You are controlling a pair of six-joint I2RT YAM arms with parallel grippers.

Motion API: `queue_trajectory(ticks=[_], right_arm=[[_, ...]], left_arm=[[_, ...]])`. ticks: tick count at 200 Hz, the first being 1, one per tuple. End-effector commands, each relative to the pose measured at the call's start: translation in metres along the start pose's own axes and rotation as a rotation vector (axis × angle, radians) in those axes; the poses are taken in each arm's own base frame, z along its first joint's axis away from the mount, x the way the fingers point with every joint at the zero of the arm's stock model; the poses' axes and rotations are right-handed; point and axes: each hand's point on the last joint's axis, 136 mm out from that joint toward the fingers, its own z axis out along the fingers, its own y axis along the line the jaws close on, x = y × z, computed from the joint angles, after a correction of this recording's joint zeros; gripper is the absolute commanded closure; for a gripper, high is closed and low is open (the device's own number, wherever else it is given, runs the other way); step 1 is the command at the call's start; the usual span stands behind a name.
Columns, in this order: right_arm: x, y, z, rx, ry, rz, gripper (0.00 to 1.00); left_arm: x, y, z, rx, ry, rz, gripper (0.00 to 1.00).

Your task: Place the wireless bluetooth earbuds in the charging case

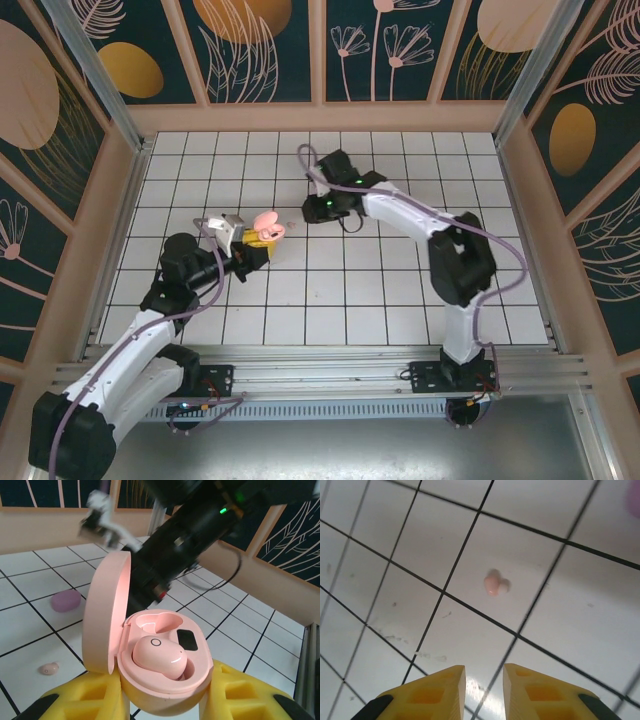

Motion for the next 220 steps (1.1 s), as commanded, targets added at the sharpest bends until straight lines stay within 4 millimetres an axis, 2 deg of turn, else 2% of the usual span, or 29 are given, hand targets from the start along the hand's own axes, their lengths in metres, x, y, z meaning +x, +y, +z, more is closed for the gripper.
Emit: queue_trajectory(ticks=[1,30,87,164,220], right_arm=[[0.001,0.017,0.017,0.022,0.035,-0.134,0.74],[0.002,0.016,0.040,0.072,0.072,-0.160,0.74],[-0.005,0.007,0.070,0.121,0.112,-0.200,0.74],[-0.011,-0.006,0.092,0.198,0.142,-0.249,0.73],[-0.013,-0.007,0.103,0.213,0.150,-0.260,0.72]], left_arm=[[-0.010,-0.002,-0.007,-0.018,-0.026,0.010,0.79],[-0.020,-0.010,-0.014,-0.004,-0.053,0.042,0.79],[-0.033,-0.020,-0.024,0.000,-0.084,0.065,0.79],[-0.033,-0.014,-0.022,-0.025,-0.080,0.048,0.80],[-0.033,-0.014,-0.023,-0.026,-0.090,0.041,0.81]])
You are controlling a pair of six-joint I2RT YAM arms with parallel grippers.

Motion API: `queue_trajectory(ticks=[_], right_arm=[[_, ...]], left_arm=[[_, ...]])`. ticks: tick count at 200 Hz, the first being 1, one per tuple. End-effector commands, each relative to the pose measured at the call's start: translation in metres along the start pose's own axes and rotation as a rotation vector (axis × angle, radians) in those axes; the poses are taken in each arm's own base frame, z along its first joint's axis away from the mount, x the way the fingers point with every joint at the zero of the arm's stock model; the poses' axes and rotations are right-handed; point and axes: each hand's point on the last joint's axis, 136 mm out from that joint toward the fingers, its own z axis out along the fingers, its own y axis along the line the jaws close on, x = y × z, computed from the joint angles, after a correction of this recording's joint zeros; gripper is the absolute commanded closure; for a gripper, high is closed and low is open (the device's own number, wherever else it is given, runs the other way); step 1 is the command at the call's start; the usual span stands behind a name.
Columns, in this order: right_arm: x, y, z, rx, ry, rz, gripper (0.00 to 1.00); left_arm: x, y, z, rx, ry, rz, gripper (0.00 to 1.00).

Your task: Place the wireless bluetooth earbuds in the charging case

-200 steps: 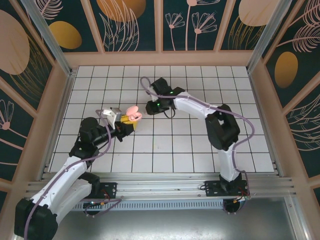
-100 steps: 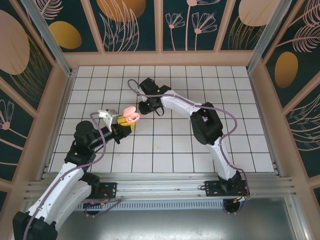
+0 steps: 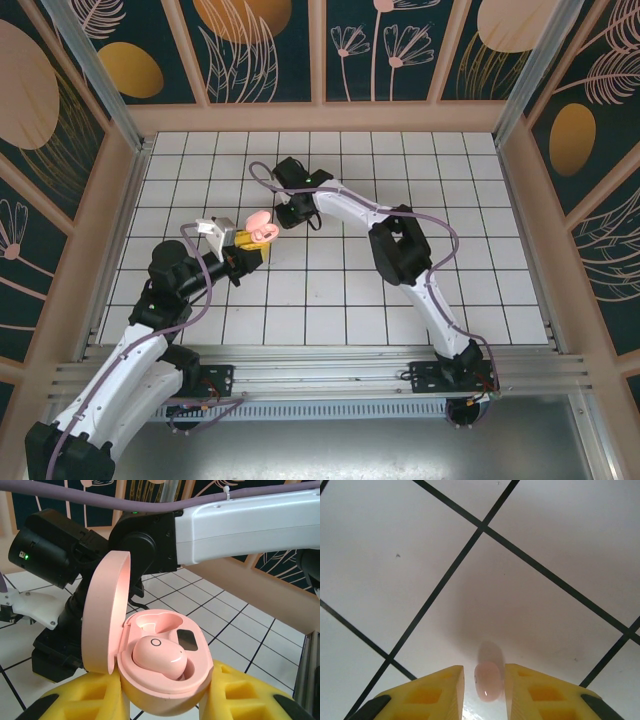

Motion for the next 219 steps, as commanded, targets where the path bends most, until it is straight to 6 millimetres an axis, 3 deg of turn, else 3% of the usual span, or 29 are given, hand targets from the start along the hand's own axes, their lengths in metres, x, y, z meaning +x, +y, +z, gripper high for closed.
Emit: queue_trajectory(ticks=[1,143,191,219], right_arm=[[0.001,0.000,0.001,0.027,0.023,-0.029,0.72],[0.032,0.001,0.027,0.036,0.127,-0.048,0.70],[0.033,-0.008,0.017,0.076,0.131,-0.050,0.77],[0.024,-0.015,-0.001,0.077,0.106,-0.006,0.79]], left_arm=[[-0.016,-0.001,-0.002,-0.007,-0.040,0.009,0.81],[-0.013,0.001,-0.003,-0.021,-0.025,0.010,0.81],[-0.017,0.002,0.001,-0.017,-0.020,0.018,0.81],[-0.018,0.002,0.001,-0.017,-0.020,0.013,0.81]])
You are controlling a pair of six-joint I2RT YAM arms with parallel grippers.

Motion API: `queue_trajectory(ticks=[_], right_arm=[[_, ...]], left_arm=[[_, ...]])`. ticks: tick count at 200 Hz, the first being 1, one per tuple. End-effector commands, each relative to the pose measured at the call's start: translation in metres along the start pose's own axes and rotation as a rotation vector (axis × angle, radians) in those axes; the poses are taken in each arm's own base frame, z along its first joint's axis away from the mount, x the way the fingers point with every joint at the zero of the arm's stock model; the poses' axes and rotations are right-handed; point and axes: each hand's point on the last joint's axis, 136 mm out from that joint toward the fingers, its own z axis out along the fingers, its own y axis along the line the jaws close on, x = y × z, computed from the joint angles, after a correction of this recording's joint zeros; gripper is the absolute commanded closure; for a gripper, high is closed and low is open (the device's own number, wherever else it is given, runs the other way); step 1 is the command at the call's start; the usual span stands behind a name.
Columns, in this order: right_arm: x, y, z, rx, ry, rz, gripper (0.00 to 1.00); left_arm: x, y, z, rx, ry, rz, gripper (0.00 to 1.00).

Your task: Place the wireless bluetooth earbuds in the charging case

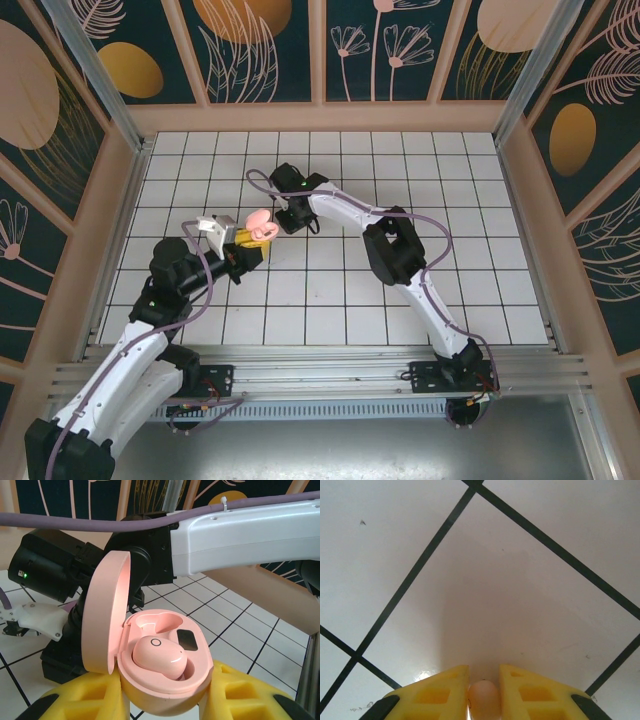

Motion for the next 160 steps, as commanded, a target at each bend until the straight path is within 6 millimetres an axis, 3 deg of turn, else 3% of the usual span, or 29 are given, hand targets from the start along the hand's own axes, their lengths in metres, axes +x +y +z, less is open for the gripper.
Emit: queue_trajectory(ticks=[1,48,106,160], right_arm=[[0.008,-0.012,-0.017,0.027,0.033,0.024,0.79],[-0.004,-0.020,-0.057,-0.062,-0.073,0.141,0.80],[-0.002,-0.035,-0.104,-0.118,-0.165,0.255,0.80],[0.006,-0.045,-0.173,-0.168,-0.299,0.298,0.81]], left_arm=[[-0.017,-0.002,-0.002,0.001,-0.035,0.024,0.81],[-0.014,-0.008,0.001,0.042,-0.018,0.003,0.80],[-0.005,-0.009,0.010,0.088,0.022,-0.008,0.80],[0.000,-0.008,0.030,0.168,0.070,-0.030,0.81]])
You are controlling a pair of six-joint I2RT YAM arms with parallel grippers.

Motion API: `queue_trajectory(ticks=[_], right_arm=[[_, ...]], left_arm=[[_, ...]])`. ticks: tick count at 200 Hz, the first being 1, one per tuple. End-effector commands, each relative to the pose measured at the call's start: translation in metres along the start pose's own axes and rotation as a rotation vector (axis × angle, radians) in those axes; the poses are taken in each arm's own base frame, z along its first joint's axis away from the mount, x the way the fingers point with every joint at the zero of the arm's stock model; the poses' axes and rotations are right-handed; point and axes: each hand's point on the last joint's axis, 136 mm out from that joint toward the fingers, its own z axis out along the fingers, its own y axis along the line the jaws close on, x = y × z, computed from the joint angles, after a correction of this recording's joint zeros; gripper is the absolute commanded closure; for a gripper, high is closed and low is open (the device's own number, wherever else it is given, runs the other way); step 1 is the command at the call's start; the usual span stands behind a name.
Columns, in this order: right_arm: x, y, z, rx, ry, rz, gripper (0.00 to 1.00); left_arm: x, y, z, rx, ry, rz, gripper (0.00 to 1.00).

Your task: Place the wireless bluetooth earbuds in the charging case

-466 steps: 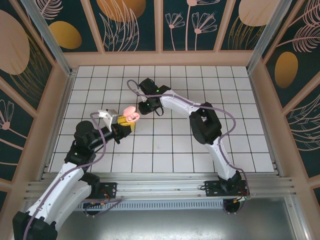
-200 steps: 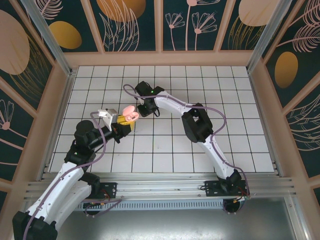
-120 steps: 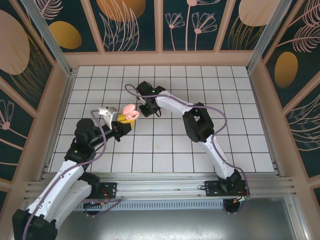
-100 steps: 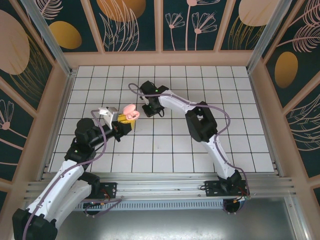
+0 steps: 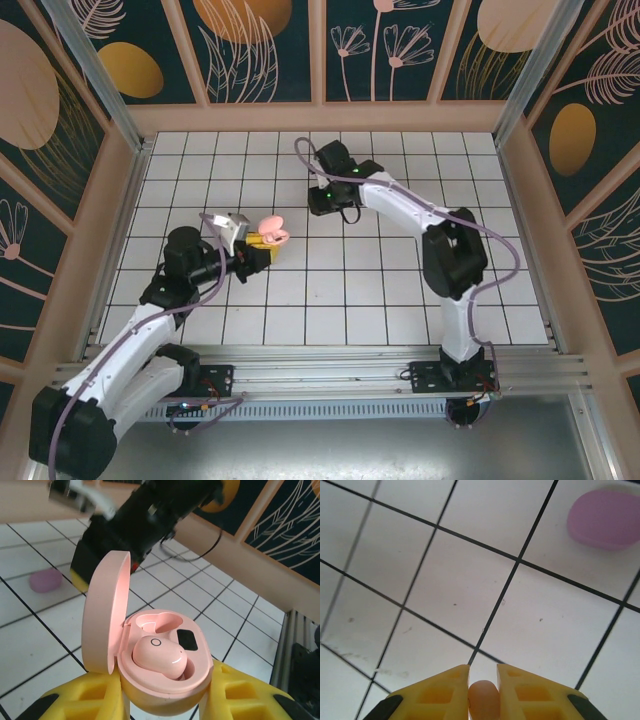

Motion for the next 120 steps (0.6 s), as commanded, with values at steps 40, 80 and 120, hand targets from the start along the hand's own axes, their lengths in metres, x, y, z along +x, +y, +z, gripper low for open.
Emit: queue_trajectory(ticks=[40,80,120], right_arm=[[-0.008,0.008,-0.090,-0.074,-0.161,0.021,0.81],[-0.005,0.005,-0.147,-0.096,-0.272,0.048,0.81],[0.002,0.019,-0.196,-0.178,-0.359,0.040,0.81]], left_arm=[[-0.042,-0.006,0.019,0.105,-0.059,0.055,0.82],[-0.055,-0.014,0.044,0.166,-0.053,0.067,0.82],[-0.056,-0.028,0.074,0.229,-0.021,0.085,0.82]])
